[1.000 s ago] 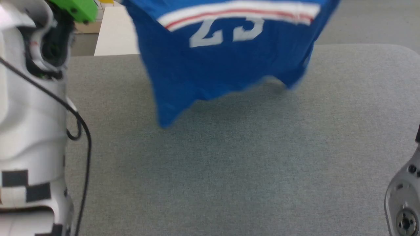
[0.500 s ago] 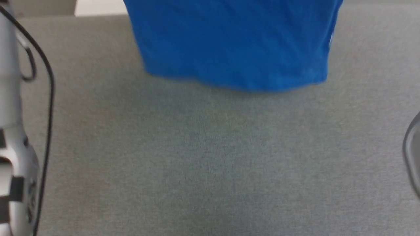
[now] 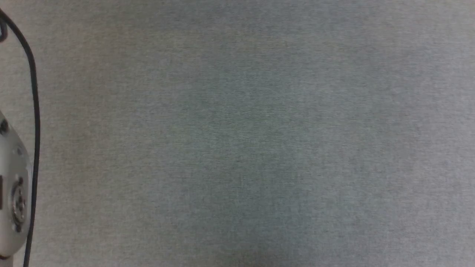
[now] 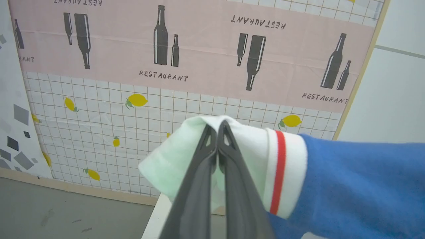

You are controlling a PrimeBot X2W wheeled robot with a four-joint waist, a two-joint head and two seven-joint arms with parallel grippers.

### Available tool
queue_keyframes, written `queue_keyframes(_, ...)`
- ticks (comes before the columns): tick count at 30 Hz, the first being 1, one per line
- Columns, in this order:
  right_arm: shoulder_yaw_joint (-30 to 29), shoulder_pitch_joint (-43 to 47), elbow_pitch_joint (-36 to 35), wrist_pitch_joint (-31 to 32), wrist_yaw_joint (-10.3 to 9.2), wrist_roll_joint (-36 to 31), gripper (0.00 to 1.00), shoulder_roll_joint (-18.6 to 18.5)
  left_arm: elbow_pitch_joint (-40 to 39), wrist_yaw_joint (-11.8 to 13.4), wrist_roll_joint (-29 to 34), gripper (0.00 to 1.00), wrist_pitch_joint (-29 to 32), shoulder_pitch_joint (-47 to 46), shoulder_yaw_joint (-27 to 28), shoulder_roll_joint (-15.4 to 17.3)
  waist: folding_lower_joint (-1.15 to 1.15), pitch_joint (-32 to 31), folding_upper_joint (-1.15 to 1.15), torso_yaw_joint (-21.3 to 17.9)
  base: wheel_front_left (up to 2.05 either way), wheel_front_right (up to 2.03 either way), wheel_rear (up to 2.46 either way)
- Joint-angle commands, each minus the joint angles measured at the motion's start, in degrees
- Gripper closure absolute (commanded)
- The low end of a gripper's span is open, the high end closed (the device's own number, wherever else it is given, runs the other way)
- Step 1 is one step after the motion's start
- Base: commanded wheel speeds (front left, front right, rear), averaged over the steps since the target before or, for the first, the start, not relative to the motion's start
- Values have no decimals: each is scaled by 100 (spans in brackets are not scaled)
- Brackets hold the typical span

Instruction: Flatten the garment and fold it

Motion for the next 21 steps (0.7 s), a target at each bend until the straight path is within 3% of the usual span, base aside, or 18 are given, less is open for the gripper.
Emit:
queue_keyframes(1, 38, 83, -32, -16, -8, 22, 100, -3, -49, -80, -17, 100, -56, 181, -8, 34, -2, 21, 0, 114, 0, 0, 0)
queue_keyframes(5, 158, 706, -172, 91, -8, 234, 100, -3, -32, -277, -122, 100, -73, 779, -136, -24, -2, -120, 0, 233, 0, 0, 0)
queue_keyframes(12, 501, 2643, -776, 190, -8, 759, 100, -63, 306, -639, -438, 100, -325, 2130, -252, -202, -2, -678, 0, 370, 0, 0, 0)
queue_keyframes(21, 560, 5706, -1545, 118, -8, 1616, 100, -102, 528, -777, -859, 100, -818, 4403, -238, -559, -2, -1802, 0, 378, 0, 0, 0)
